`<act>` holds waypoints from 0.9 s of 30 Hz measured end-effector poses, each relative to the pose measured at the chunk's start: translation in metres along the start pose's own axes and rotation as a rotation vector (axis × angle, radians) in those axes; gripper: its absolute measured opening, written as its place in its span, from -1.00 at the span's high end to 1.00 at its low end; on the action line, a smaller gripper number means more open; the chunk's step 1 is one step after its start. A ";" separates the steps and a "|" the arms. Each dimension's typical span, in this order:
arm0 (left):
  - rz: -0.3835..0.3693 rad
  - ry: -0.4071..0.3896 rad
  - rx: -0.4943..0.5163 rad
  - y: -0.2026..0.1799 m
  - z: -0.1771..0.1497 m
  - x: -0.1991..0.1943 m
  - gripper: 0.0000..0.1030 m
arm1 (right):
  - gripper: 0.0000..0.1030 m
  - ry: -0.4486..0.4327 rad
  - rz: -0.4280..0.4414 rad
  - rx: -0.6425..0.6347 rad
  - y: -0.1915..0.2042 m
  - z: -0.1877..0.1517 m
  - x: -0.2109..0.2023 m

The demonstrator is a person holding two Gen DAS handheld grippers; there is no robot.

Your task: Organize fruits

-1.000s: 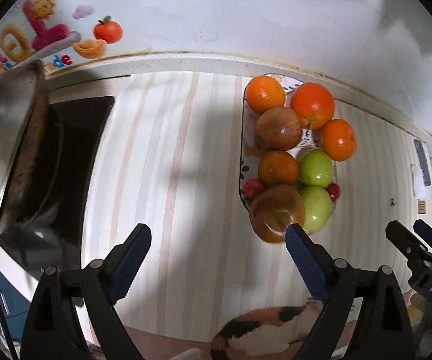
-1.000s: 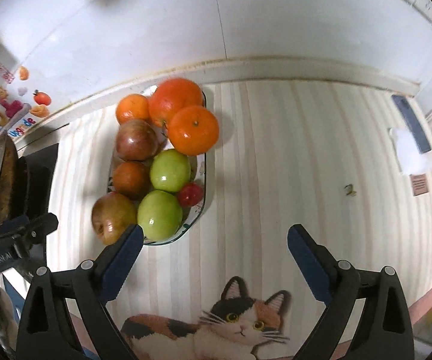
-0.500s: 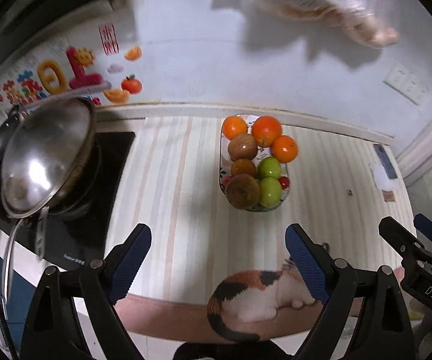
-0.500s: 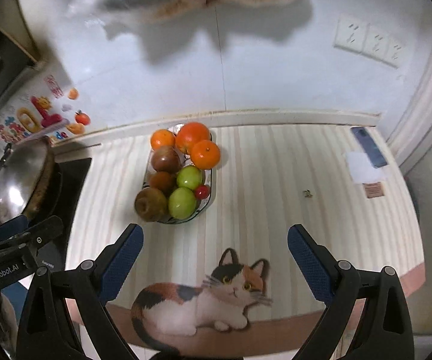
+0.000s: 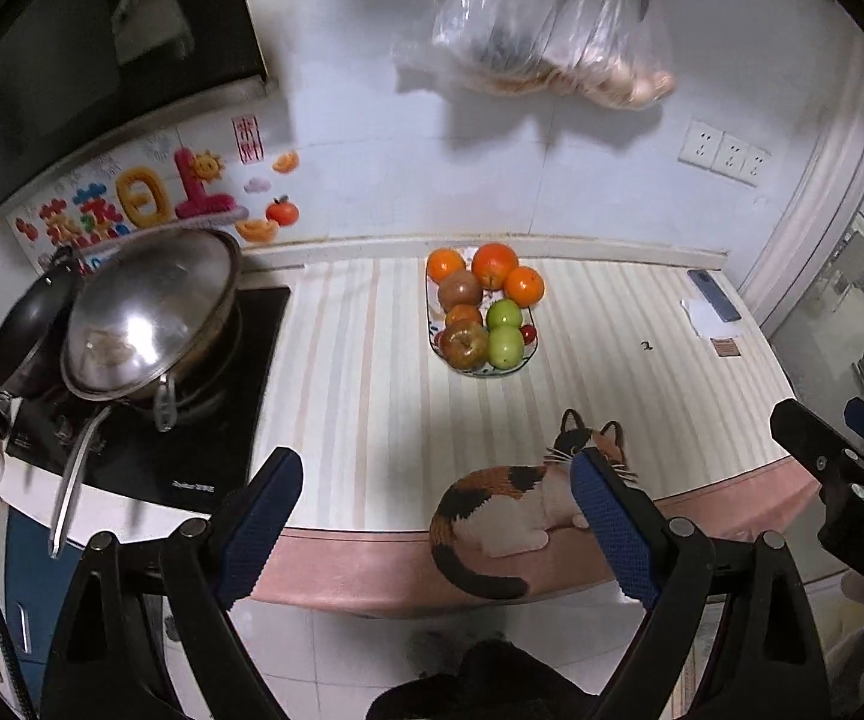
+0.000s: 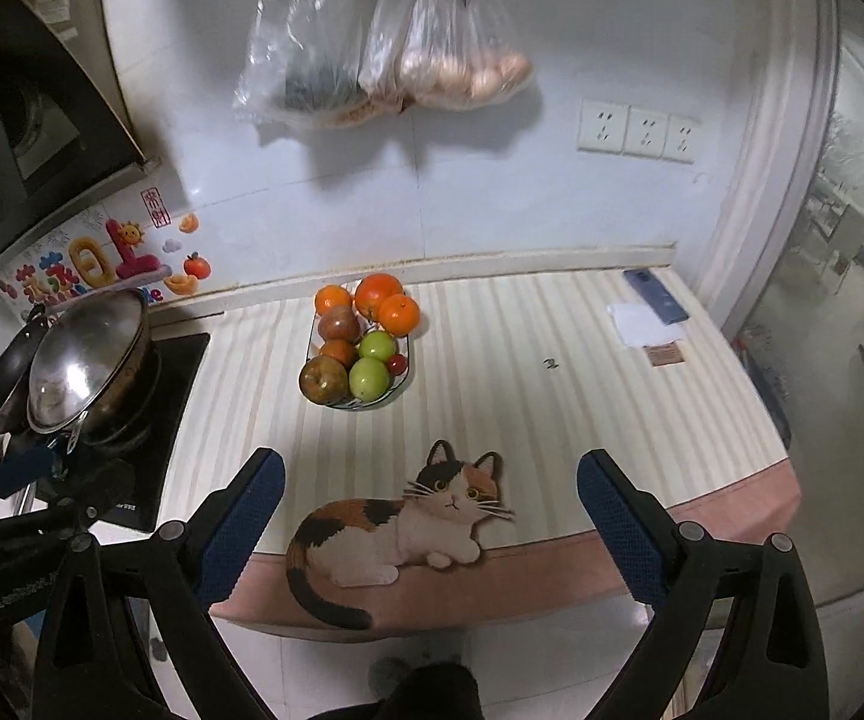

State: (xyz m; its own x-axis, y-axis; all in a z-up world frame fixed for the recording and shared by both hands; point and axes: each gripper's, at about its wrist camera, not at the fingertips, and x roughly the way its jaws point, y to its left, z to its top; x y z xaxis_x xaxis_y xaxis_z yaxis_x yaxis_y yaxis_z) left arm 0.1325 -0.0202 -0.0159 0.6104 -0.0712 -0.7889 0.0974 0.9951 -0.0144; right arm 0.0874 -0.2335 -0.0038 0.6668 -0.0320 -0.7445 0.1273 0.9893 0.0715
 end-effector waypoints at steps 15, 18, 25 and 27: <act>0.012 -0.061 -0.032 -0.012 -0.021 -0.040 -0.78 | -0.95 -0.027 0.055 -0.019 -0.006 -0.014 -0.038; 0.014 -0.058 -0.039 -0.013 -0.021 -0.039 -0.78 | -0.95 -0.021 0.068 -0.015 -0.011 -0.016 -0.037; 0.034 -0.052 -0.039 -0.013 -0.010 -0.025 -0.95 | -0.95 -0.007 0.085 -0.025 -0.012 -0.004 -0.020; 0.051 -0.056 -0.042 -0.013 -0.004 -0.020 -0.96 | -0.95 -0.013 0.087 -0.032 -0.010 0.004 -0.014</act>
State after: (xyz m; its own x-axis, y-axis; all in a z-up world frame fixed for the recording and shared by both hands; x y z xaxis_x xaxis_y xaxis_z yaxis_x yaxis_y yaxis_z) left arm 0.1158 -0.0313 -0.0025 0.6566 -0.0231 -0.7539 0.0329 0.9995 -0.0020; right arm 0.0793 -0.2431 0.0088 0.6842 0.0530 -0.7274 0.0445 0.9925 0.1141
